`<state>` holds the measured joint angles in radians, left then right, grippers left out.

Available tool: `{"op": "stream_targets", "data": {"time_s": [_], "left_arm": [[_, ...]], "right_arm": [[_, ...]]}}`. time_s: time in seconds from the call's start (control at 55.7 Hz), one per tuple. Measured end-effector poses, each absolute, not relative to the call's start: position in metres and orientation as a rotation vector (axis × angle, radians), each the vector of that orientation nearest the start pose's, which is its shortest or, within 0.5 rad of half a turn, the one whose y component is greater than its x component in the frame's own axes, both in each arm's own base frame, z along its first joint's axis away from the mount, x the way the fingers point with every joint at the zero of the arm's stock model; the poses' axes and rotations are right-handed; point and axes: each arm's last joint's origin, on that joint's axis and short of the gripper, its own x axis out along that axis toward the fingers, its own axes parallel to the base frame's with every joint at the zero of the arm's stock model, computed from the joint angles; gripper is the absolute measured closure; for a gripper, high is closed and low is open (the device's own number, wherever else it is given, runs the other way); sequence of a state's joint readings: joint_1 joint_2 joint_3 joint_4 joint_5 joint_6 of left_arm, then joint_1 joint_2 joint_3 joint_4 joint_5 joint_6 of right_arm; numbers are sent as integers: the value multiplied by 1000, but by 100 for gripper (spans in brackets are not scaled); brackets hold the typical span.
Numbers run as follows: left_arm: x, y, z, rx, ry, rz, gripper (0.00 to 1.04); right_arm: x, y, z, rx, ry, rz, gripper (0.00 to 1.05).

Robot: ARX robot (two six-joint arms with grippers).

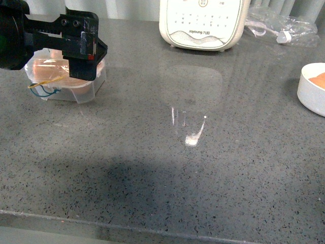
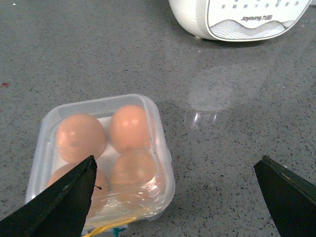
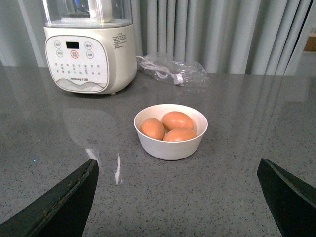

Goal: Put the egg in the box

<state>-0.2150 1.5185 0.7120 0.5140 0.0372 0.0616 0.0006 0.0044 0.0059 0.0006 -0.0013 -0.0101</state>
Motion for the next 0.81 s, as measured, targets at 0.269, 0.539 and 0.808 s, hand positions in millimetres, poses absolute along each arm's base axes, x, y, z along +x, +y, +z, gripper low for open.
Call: {"op": "stream_targets", "data": {"time_s": [0.269,0.539,0.808], "left_arm": [[288,-44,240,64,146,-161,7],[256,-12,255,82,104,-34,7],[217,2,255,74,111,-37,7]], "right_arm": [[98,0,165,-10,-2,2,7],[98,0,165,-10,-2,2,7],[98,0,165,-10,-2,2,7]]}}
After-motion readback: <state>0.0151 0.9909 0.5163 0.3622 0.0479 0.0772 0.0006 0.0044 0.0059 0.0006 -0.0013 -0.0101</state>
